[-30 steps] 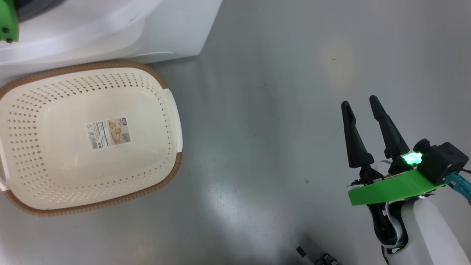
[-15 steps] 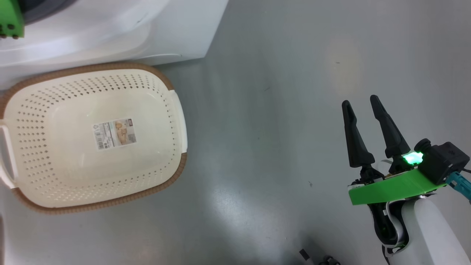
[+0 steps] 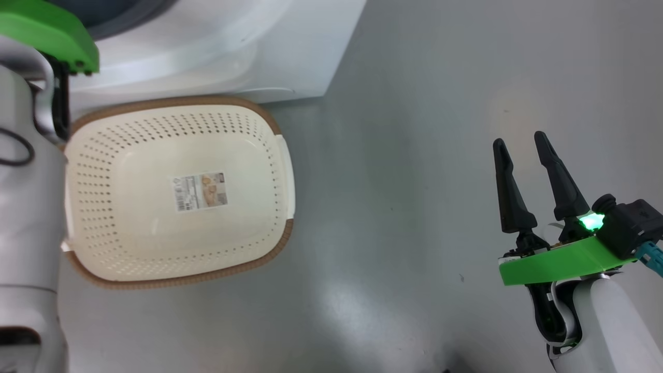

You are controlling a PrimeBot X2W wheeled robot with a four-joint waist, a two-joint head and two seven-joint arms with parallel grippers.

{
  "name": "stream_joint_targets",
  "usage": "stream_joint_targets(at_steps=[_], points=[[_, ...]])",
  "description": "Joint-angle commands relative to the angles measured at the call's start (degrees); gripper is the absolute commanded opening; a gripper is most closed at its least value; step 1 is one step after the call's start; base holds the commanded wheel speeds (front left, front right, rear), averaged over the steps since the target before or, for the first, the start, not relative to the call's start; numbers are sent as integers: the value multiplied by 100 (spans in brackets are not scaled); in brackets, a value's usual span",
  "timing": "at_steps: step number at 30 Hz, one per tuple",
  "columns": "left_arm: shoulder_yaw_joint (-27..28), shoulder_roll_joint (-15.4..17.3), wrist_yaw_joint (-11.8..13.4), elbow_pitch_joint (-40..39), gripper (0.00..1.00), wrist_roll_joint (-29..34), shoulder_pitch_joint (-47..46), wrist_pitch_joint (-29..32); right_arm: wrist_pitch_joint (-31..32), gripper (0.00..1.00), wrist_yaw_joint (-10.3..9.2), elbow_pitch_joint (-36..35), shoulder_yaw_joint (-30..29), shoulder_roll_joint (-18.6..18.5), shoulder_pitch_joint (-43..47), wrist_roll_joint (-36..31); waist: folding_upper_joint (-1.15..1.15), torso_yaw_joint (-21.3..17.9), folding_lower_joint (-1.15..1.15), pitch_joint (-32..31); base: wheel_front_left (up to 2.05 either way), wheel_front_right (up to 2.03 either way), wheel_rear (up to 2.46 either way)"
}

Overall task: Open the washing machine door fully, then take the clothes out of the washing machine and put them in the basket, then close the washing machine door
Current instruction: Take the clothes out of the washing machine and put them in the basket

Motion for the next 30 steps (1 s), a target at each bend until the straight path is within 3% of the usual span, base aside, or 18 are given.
stream_joint_targets(at_steps=[1, 14, 30], points=[[147, 191, 22, -321, 0, -67, 220, -43, -37, 100, 37, -113, 69, -6, 144, -99, 0, 162, 0, -171, 0, 0, 0], [723, -183, -117, -1672, 0, -73, 1373, -43, -37, 100, 37, -96, -67, -78, 377, -144, 0, 453, 0, -628, 0, 0, 0], [1393, -690, -485, -3759, 0, 105, 3226, -43, -37, 100, 37, -86, -368, -82, 747, -157, 0, 640, 0, -1182, 0, 0, 0]])
